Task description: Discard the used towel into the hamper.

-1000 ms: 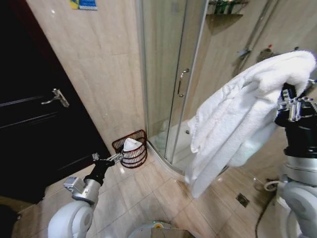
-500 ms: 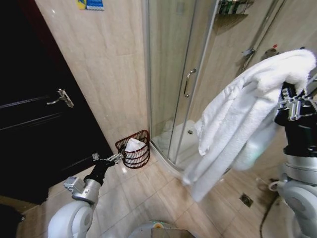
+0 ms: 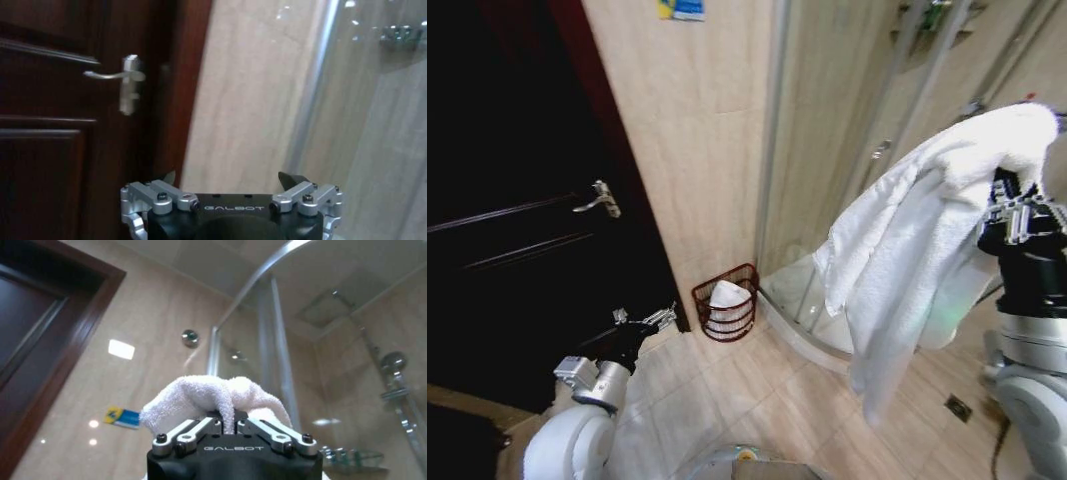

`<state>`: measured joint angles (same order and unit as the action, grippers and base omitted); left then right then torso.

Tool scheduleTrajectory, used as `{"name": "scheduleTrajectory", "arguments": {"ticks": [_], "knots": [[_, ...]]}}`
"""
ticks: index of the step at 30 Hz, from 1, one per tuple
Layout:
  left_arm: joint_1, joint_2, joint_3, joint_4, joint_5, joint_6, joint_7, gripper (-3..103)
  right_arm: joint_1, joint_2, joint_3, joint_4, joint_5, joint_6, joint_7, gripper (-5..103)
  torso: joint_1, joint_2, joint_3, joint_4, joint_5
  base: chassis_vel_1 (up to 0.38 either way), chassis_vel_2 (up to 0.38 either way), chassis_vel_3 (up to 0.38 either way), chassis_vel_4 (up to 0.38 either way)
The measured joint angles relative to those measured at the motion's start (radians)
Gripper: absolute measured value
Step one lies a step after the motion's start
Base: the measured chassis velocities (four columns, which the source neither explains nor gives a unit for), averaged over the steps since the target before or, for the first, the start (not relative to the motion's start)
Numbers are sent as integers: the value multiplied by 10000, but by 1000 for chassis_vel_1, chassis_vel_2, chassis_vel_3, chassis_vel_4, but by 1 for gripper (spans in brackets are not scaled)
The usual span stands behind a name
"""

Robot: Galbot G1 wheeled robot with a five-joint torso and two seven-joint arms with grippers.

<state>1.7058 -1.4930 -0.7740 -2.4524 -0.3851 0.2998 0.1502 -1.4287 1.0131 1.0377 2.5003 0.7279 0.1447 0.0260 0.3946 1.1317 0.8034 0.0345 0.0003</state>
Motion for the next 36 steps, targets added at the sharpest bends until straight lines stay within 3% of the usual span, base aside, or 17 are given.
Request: {"name": "scheduleTrajectory", "arguments": {"ticks": [2,4,7,9,18,36], "knots": [[0,2,-2,1,0,0,-1,100,10,-2,-46,2,-10,0,-17,8,1,-1,0,4,-25,241,216,-183,-220],[0,2,-3,0,0,0,-1,100,51,-7,-131,1,-39,13,-50,8,1,-1,-1,4,4,159,91,-49,-144],[-1,1,0,0,0,0,-1,100,116,-37,-216,2,-72,16,-59,8,0,0,-1,-3,-7,9,-14,-37,-71],[0,-4,4,0,0,0,-1,100,198,-98,-277,-2,-86,18,-59,8,-5,-8,-5,-2,8,-52,-66,19,89],[0,-3,5,0,0,0,0,100,406,-207,-502,-3,-86,93,-126,8,-20,-49,-26,4,-8,-29,-22,69,74],[-1,-2,5,0,0,0,0,100,673,-345,-502,-300,-10,158,-279,8,-24,-54,-30,3,-3,93,89,73,83]]}}
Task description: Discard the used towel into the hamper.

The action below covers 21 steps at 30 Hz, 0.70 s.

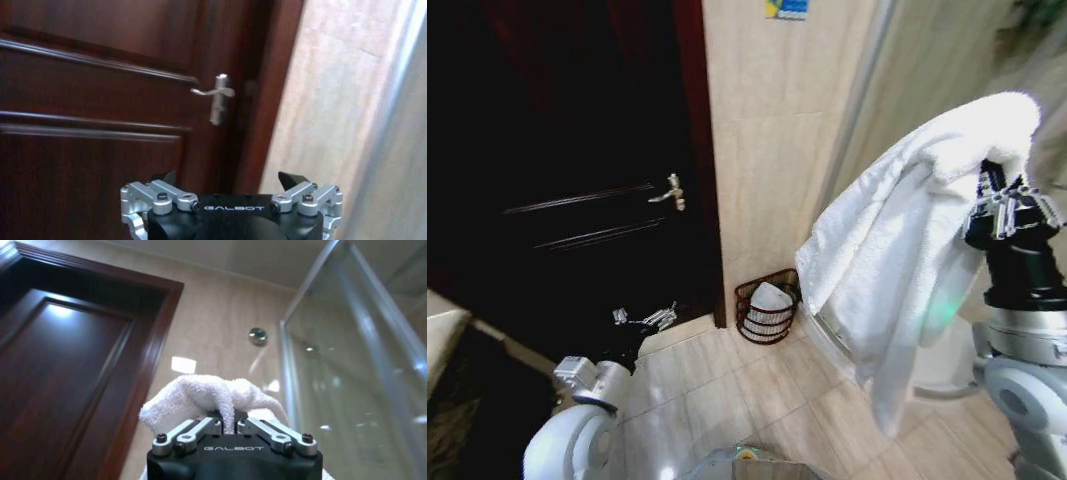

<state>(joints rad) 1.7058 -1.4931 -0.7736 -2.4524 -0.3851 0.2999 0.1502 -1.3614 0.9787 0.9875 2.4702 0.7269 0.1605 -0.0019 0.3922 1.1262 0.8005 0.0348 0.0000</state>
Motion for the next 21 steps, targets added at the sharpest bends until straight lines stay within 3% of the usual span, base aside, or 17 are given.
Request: {"name": "scheduleTrajectory", "arguments": {"ticks": [9,21], "knots": [[0,0,-1,0,0,0,0,100,554,-244,-230,-789,29,316,-167,8,-23,-49,-27,2,0,101,102,112,101],[0,0,-1,-1,0,0,0,100,2235,-608,-1873,-2388,-37,942,-579,8,-24,-52,-28,-1,1,0,0,0,0]]}}
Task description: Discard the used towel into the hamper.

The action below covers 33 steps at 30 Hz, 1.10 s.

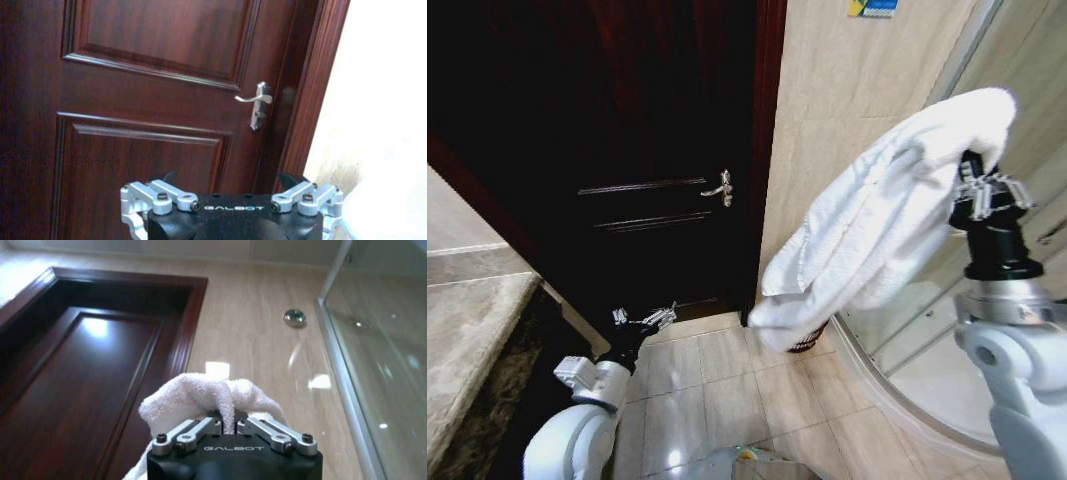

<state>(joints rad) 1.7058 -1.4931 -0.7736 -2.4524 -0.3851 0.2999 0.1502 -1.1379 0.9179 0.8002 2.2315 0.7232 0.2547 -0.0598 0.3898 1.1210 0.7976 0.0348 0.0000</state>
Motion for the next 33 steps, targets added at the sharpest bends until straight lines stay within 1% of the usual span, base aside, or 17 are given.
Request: {"name": "scheduleTrajectory", "arguments": {"ticks": [4,11,16,17,18,19,23,27,30,33], "knots": [[0,0,0,0,0,0,0,100,573,-13,-375,-775,-58,147,-174,8,0,0,0,1,1,0,0,0,0],[0,0,0,1,0,0,0,100,1531,-474,-1036,-1971,-35,282,-617,8,1,1,1,0,0,0,0,0,0],[-1,0,0,0,0,0,0,100,2278,-518,-1470,-2774,-54,409,-831,8,2,3,2,0,0,0,0,0,0],[0,0,0,1,0,0,0,100,2545,-482,-1610,-3072,-62,487,-900,8,2,3,2,0,1,0,0,0,0],[0,0,0,0,0,0,0,100,3123,-346,-1912,-3810,-77,630,-1079,8,2,5,3,1,-1,0,0,0,0],[0,0,0,0,0,0,0,100,3123,-346,-1912,-3810,-77,630,-1079,8,2,5,3,1,-1,0,0,0,0],[0,0,0,0,0,0,0,100,3879,42,-2061,-4815,-226,678,-1325,8,4,5,4,1,4,0,0,0,0],[0,0,0,0,0,0,0,100,4329,102,-2191,-5286,-227,697,-1393,8,3,6,4,1,-4,0,0,0,0],[0,0,0,1,0,0,0,100,5081,268,-2556,-6135,-337,708,-1513,8,4,6,4,0,1,0,0,0,0],[0,0,0,0,0,0,0,100,5429,399,-2766,-6573,-407,779,-1533,8,3,6,4,1,-3,0,0,0,0]]}}
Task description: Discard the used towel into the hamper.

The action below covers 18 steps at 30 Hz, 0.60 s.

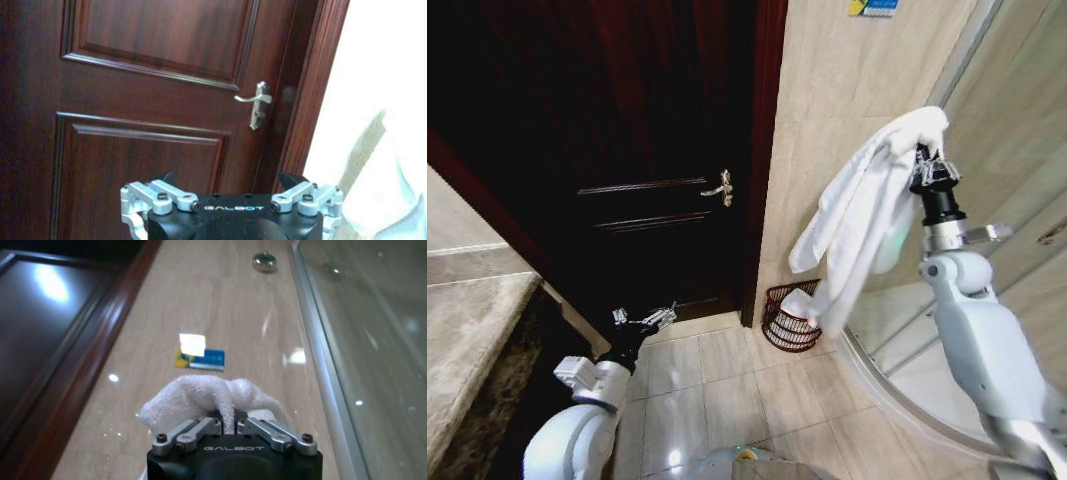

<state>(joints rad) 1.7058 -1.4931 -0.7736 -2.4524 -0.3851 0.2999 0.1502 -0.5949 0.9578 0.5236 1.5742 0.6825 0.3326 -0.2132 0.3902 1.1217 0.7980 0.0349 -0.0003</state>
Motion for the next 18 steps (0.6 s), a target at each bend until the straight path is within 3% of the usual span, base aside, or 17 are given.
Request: {"name": "scheduleTrajectory", "arguments": {"ticks": [8,18], "knots": [[0,0,0,0,0,0,0,100,722,686,-841,-1479,116,322,-50,8,0,1,0,2,-2,0,0,0,0],[0,0,0,0,0,0,0,100,-26,1180,-895,-2491,-28,1034,-525,8,0,1,0,-2,3,0,0,0,0]]}}
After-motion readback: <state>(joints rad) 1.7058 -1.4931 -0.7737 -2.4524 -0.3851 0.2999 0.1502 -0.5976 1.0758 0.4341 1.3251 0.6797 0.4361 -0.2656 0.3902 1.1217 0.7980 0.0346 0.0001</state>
